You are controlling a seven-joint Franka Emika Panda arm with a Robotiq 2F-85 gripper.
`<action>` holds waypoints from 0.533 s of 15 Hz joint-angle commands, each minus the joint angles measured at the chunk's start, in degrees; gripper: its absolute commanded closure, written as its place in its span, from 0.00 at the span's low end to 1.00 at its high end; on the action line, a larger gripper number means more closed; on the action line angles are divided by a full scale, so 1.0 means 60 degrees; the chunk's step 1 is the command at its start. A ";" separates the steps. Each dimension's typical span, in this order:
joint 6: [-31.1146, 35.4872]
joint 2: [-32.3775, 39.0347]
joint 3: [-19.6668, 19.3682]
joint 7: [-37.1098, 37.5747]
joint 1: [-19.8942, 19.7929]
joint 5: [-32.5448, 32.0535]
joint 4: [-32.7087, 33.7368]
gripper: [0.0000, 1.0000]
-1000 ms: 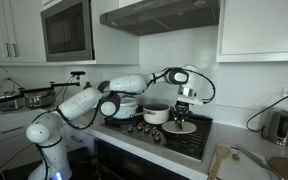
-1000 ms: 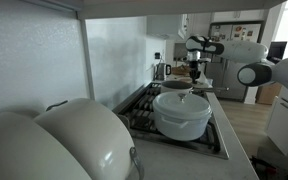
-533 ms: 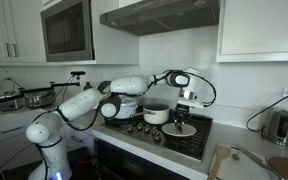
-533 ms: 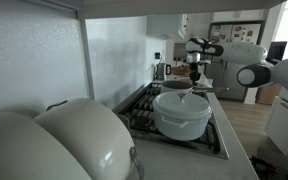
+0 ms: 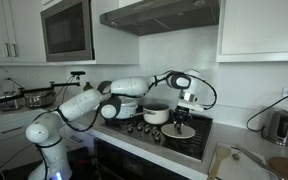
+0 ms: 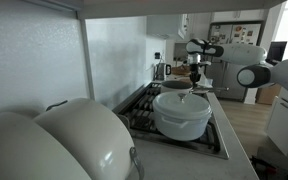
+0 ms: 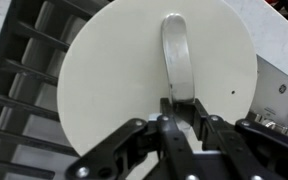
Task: Move the pot at the right to the left then remove the lid on the pot on the right and place it on the stove
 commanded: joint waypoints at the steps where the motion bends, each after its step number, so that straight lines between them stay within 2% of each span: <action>1: -0.0523 0.0299 0.0030 -0.0040 -0.0037 0.0306 0.0898 0.94; 2: 0.0027 -0.0388 0.0190 -0.0038 -0.0108 0.0212 -0.0368 0.94; 5: 0.0013 -0.0353 0.0279 -0.0039 -0.0127 0.0200 -0.0379 0.94; 6: -0.0567 0.0361 0.0118 -0.0060 -0.0042 0.0321 0.0906 0.94; 7: -0.0013 -0.0336 0.0299 -0.0041 -0.0129 0.0198 -0.0365 0.94; 8: -0.0009 -0.0326 0.0303 -0.0041 -0.0132 0.0202 -0.0356 0.94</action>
